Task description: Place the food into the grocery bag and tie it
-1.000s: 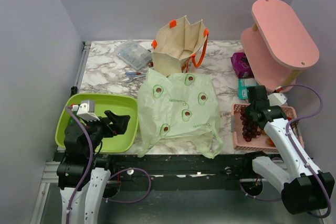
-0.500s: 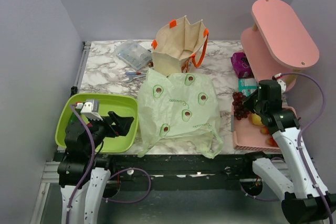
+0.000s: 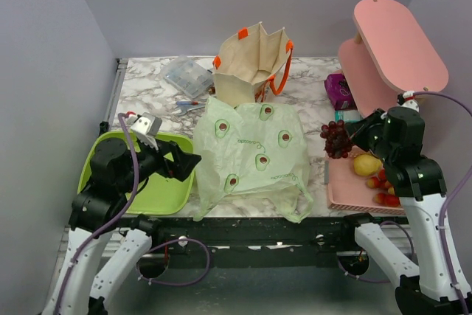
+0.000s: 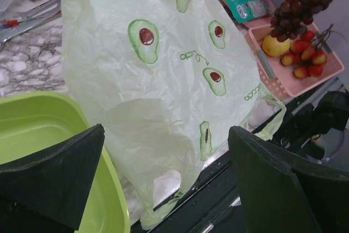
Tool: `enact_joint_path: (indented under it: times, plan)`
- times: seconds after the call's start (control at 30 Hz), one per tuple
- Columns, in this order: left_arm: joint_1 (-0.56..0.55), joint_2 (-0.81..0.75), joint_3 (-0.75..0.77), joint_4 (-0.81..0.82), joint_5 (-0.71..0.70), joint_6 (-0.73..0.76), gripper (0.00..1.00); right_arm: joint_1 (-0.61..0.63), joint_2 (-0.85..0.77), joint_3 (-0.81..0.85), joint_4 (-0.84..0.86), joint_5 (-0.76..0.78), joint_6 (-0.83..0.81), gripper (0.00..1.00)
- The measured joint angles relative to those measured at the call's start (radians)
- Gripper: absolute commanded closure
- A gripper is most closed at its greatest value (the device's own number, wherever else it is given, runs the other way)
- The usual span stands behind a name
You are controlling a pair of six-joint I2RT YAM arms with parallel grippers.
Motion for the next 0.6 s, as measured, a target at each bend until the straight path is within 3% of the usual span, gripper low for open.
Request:
enact_joint_path:
  times: [0.17,0.6]
  plan:
    - [-0.261,0.122,0.092,0.005,-0.142,0.085,0.04,0.000,0.010,0.076,-0.024,-0.036,-0.014,0.99]
    - [-0.813,0.252,0.064,0.113,-0.433,0.312,0.28,0.000,-0.002,0.172,-0.109,-0.072,-0.050,0.99]
